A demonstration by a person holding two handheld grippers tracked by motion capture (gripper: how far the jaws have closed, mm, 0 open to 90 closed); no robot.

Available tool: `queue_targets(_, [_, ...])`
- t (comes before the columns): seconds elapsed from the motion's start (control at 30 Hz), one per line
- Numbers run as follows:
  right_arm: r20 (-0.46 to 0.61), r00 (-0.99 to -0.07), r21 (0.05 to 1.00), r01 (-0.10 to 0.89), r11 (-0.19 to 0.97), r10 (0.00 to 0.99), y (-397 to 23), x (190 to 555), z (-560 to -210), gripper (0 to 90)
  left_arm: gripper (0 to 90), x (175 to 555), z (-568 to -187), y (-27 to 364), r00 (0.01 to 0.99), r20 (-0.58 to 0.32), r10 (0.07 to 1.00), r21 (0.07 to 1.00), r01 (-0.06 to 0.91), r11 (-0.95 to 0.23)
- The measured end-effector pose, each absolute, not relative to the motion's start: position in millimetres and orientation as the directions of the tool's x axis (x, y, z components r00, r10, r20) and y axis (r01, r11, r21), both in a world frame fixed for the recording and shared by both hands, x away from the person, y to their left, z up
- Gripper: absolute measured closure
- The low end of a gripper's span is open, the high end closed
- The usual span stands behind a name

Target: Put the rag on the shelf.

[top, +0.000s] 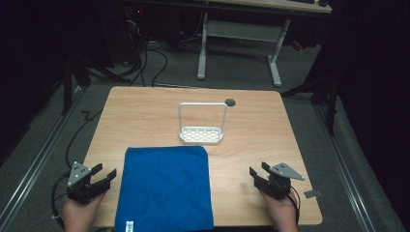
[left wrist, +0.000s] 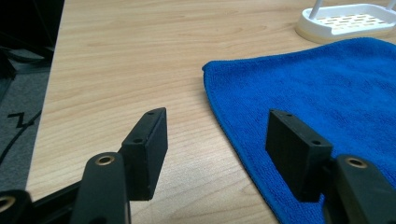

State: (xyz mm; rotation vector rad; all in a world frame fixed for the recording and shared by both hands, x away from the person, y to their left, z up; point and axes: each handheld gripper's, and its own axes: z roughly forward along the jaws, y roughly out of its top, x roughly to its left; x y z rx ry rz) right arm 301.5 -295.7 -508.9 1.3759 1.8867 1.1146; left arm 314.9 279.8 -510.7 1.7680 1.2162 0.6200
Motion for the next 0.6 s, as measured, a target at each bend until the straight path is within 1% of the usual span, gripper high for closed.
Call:
queue_targets(0.23, [0.044, -0.322, 0.86, 0.494, 0.128, 0.946, -296, 302, -509, 45.5, 39.0, 317, -516, 278, 0.403, -0.075, 0.912, 0.856, 0.496, -0.149])
queue_targets(0.43, [0.037, -0.335, 0.857, 0.495, 0.143, 0.942, -289, 304, -510, 46.4, 38.9, 316, -515, 279, 0.401, -0.071, 0.913, 0.86, 0.488, -0.147])
queue_targets(0.6, [0.036, -0.342, 0.856, 0.496, 0.148, 0.939, -286, 303, -508, 49.9, 39.0, 317, -517, 277, 0.4, -0.069, 0.914, 0.859, 0.49, -0.149])
